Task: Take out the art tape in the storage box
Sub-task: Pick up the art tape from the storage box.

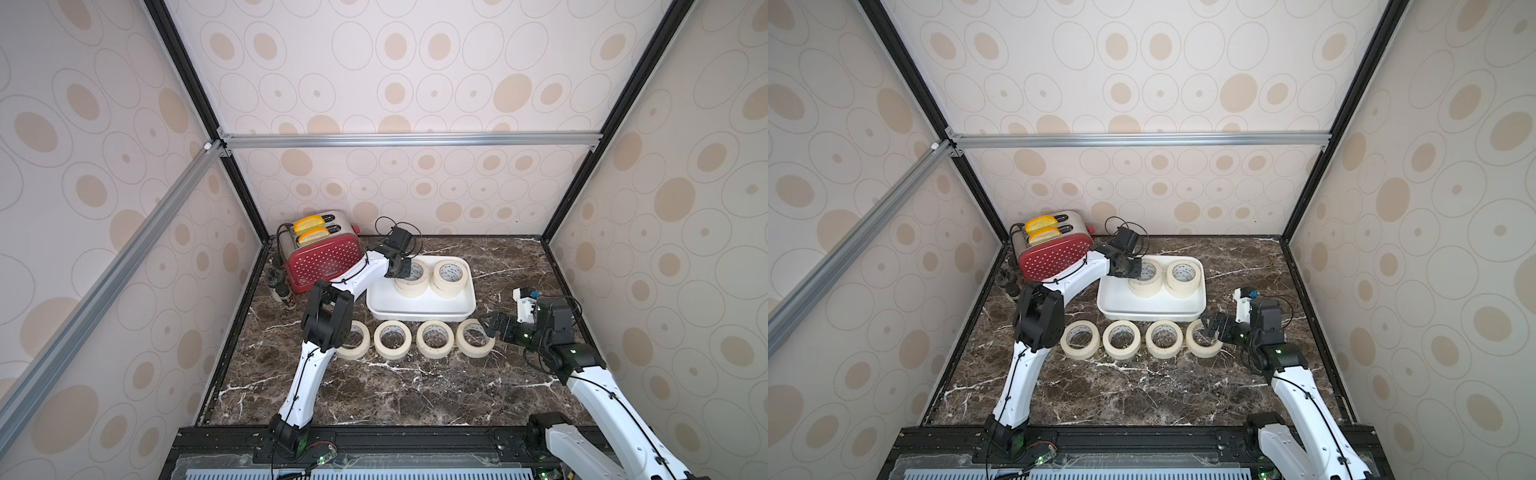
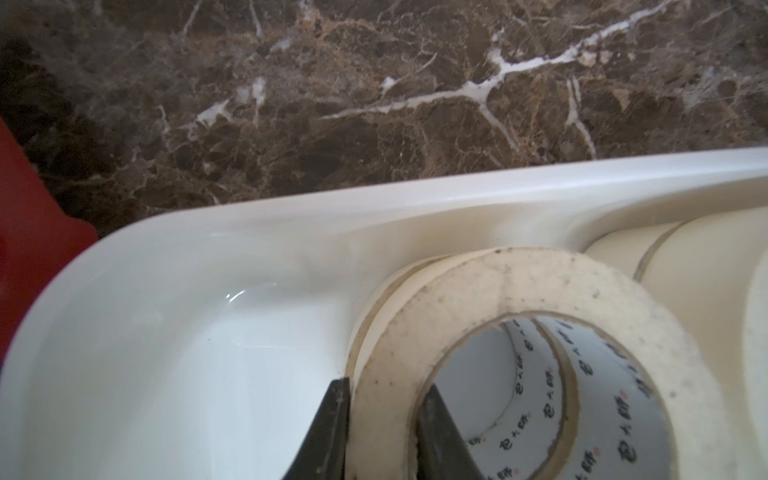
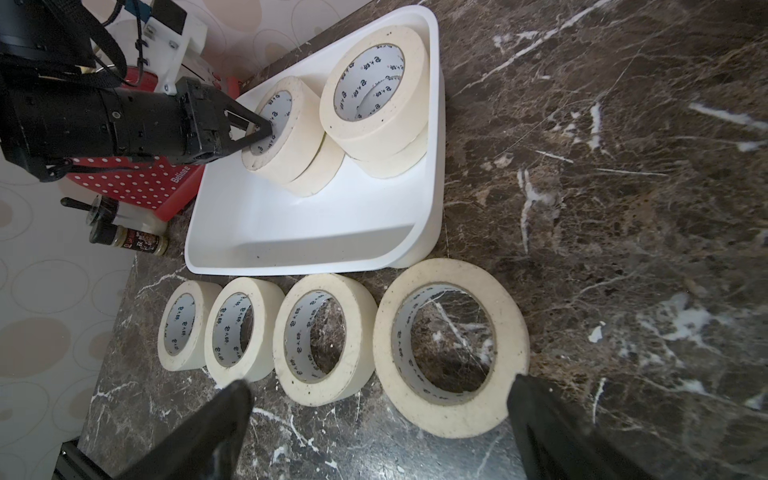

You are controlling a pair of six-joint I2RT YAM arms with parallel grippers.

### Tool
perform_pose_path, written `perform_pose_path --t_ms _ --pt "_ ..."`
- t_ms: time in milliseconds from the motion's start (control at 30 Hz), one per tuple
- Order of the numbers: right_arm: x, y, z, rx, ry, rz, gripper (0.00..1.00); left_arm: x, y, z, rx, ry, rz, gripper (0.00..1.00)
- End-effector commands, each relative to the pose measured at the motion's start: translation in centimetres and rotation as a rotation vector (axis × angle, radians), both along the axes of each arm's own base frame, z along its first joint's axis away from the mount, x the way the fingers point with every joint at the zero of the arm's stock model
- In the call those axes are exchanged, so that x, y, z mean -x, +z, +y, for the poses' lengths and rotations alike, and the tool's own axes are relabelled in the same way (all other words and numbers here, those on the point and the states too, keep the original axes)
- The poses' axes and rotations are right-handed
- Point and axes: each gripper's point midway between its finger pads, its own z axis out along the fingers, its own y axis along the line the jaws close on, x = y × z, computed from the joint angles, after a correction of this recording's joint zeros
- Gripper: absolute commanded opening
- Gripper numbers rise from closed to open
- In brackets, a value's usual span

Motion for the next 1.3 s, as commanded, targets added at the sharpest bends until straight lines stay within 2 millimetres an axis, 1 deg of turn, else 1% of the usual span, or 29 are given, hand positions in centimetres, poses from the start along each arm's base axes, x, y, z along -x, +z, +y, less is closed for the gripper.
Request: perform_pose_path --t_ms 0,133,300,400,500,567,767,900,1000,1167,1267 --pt "0.0 -0.1 -0.3 0.019 -0.007 0.003 1.00 -0.2 4.9 0.2 0.066 0.023 -0.094 0.19" --pt "0.0 -0.2 -0.4 0.028 -0.008 0.009 1.00 0.6 6.7 0.6 0.086 0.022 -0.126 0.18" --pt "-0.1 -0.4 -0.5 0.038 -0.009 0.013 1.00 2.2 9.1 1.5 0.114 0.022 -0.174 0.17" --pt "-0.2 -0.5 -0.6 0.041 -0.011 0.012 1.00 3.3 10.6 2.2 0.123 0.022 -0.200 0.16" --pt "-0.4 -0.7 -0.4 0.031 -0.007 0.016 1.00 5.0 11.8 3.3 0.118 0.025 -0.221 0.16" --pt "-0.5 -0.8 -0.2 0.028 0.000 0.020 1.00 6.5 11.9 4.3 0.109 0.033 -0.231 0.16" --pt "-1.0 -1.0 0.1 0.023 0.014 0.028 1.00 11.9 11.0 8.2 0.071 0.077 -0.244 0.16" --pt "-1.4 -0.9 0.3 0.027 0.027 0.029 1.00 15.4 11.5 10.7 0.037 0.093 -0.258 0.16" --pt "-1.5 -0.9 0.4 0.032 0.039 0.033 1.00 18.0 11.2 12.3 0.019 0.101 -0.249 0.16" --pt "-1.6 -1.0 0.4 0.041 0.043 0.032 1.00 22.0 10.8 13.9 0.040 0.115 -0.218 0.17" --pt "-1.7 -1.0 0.2 0.052 0.036 0.027 1.00 24.3 10.1 14.8 0.021 0.118 -0.188 0.17"
